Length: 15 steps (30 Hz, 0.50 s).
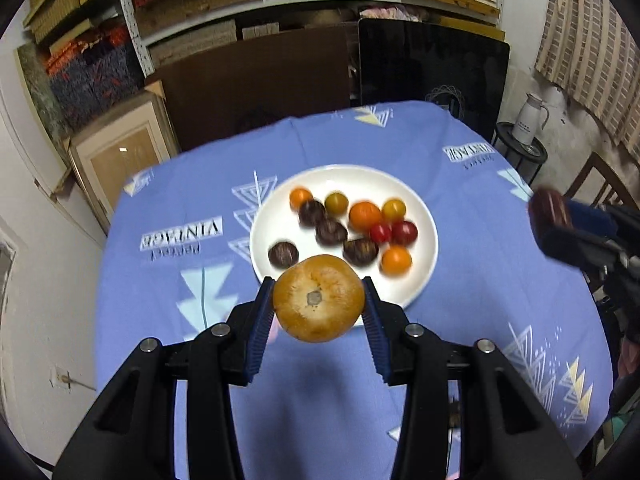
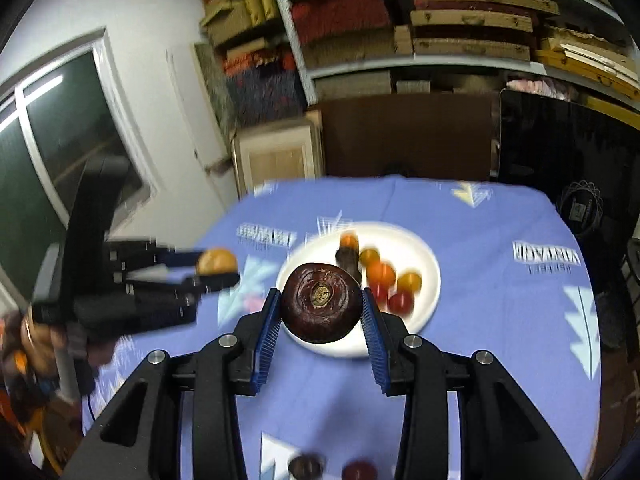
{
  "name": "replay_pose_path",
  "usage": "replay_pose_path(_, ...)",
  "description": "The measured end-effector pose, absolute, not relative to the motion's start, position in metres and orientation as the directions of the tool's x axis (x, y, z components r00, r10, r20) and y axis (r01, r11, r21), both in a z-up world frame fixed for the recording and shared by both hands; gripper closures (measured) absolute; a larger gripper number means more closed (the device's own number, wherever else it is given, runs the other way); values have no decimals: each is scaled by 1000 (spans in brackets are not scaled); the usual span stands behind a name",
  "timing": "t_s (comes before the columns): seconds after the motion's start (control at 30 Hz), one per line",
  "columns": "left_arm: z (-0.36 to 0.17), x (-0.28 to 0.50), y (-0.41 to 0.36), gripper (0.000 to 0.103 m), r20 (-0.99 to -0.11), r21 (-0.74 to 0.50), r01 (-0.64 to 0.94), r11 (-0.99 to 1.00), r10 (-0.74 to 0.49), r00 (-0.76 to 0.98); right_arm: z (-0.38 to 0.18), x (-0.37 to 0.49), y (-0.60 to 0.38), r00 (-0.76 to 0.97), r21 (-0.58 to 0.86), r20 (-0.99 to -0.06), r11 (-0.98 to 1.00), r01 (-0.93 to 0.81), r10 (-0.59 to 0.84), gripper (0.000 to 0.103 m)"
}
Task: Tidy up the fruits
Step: 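Lower both held fruits onto the plate and open both tools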
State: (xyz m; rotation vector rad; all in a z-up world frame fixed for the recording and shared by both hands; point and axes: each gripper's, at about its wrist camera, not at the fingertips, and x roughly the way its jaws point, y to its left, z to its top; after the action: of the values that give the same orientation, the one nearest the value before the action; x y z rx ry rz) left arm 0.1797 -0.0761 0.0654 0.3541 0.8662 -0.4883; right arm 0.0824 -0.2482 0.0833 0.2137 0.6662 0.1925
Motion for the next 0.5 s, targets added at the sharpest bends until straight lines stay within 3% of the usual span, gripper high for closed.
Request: replay_pose_path(0.5,11,248,-102,61,-847,87,518,851,-210,488,28,166,-254,709,310,-656,949,-62,260,63)
